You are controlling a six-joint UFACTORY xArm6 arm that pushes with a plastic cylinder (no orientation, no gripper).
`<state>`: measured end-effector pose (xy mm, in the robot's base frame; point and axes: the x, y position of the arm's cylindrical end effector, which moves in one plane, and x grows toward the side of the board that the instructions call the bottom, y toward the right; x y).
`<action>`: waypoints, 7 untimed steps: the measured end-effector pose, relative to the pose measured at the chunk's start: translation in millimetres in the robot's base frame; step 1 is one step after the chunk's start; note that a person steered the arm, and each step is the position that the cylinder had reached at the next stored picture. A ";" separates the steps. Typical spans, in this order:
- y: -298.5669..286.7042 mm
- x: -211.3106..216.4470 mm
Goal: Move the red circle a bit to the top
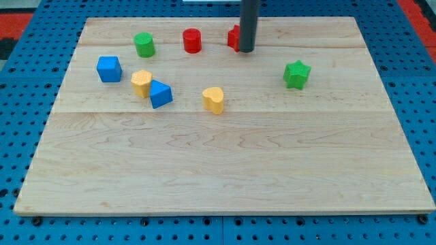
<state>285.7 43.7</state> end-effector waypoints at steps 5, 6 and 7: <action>-91.6 4.4; -93.1 9.8; -100.2 8.9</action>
<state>294.5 -56.5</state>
